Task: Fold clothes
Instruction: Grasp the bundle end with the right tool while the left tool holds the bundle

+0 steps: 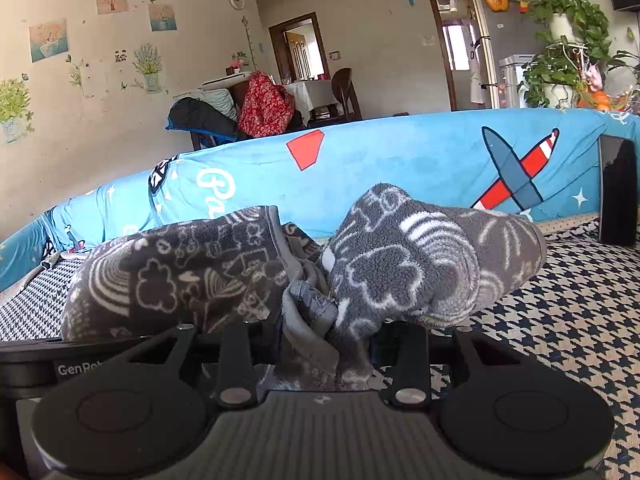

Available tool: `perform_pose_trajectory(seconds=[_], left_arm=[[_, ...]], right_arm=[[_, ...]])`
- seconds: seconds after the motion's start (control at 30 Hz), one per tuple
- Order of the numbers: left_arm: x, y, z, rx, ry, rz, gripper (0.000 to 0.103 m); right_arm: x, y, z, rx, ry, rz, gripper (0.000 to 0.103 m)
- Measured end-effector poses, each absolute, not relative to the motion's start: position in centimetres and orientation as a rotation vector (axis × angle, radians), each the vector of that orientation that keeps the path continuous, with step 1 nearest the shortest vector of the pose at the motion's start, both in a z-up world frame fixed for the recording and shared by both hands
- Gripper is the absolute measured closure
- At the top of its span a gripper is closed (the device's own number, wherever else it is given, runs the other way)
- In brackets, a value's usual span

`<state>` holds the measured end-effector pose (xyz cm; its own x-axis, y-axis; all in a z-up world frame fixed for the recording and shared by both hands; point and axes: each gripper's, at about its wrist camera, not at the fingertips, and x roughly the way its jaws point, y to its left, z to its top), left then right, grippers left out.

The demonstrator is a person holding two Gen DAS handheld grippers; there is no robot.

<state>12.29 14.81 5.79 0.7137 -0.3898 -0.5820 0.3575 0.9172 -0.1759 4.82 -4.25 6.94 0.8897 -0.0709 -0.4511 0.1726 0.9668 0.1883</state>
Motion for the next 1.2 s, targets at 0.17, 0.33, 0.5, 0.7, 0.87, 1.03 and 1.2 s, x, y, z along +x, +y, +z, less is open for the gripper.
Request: perform_pose_trajectory(seconds=[0.17,0.33,0.5,0.7,0.87,1.03,1.2], left_arm=[[12.3,16.4,6.0,-0.057,0.654,-0.387,0.023],[12.4,17.9,6.3,-0.062,0.647,-0.354,0.023],[12.5,19.4,6.4,-0.065,0.638,-0.316,0.023],[12.3,21.8,7.0,-0.073,0.621,-0.265,0.023],[12.3,23.6,7.4,-0.073,0.607,-0.231,0.023],[12.5,25.1,7.6,-0.075,0.606,-0.197,0.023],[12.8,26.0,7.5,-0.079,0.605,-0.175,0.023]], right_arm=[[5.4,-2.7,7.0,0.218,0.456,-0.106,0.066],[5.9,-1.3,7.0,0.212,0.454,-0.085,0.066],[6.5,0.2,6.9,0.206,0.453,-0.069,0.066],[7.4,2.5,7.0,0.194,0.443,-0.041,0.066],[8.2,4.4,6.9,0.181,0.437,-0.016,0.066],[8.9,6.2,6.8,0.171,0.437,0.007,0.066],[9.5,7.5,6.4,0.165,0.443,0.016,0.066]])
